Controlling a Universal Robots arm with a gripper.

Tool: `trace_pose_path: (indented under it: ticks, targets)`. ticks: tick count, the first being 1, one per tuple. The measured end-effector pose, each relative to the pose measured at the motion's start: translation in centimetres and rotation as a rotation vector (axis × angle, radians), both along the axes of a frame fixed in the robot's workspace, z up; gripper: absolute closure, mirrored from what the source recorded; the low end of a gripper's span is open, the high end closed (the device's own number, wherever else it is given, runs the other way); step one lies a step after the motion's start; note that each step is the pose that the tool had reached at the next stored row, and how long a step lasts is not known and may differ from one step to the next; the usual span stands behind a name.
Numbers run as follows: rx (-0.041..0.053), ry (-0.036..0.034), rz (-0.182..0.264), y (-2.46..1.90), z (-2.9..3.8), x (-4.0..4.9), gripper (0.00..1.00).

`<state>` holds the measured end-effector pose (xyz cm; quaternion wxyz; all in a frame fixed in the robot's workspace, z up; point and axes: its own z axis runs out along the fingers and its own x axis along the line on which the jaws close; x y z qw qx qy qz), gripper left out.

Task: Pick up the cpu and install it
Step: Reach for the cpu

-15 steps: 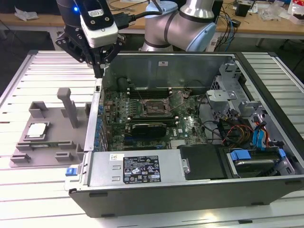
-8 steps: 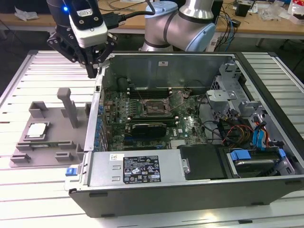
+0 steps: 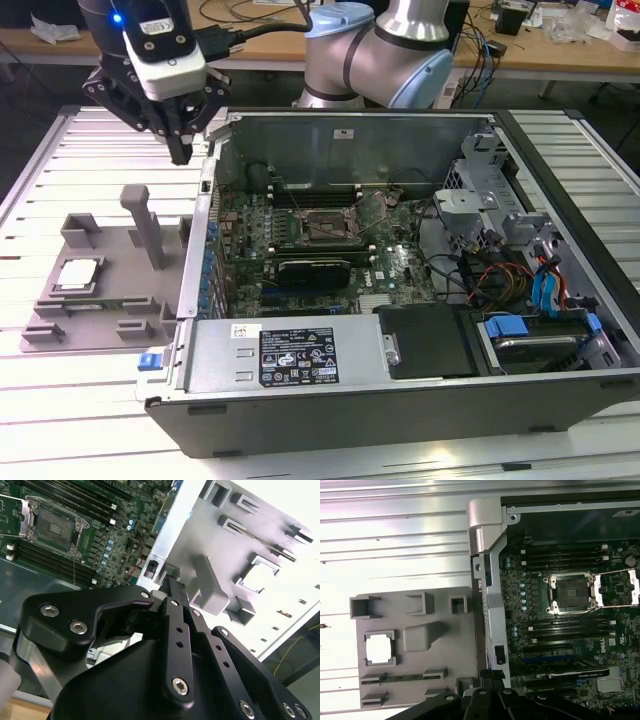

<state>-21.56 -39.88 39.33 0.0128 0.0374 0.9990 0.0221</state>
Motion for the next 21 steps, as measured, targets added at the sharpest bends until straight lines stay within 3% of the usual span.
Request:
trace_pose_path:
  ticks: [12, 21]
  targets:
    - [-0.0001, -0.0012, 0.0, 0.0, 0.0, -2.68, 0.89]
    - [-0.0001, -0.0027, 0.0, 0.0, -0.05, -5.99, 0.89]
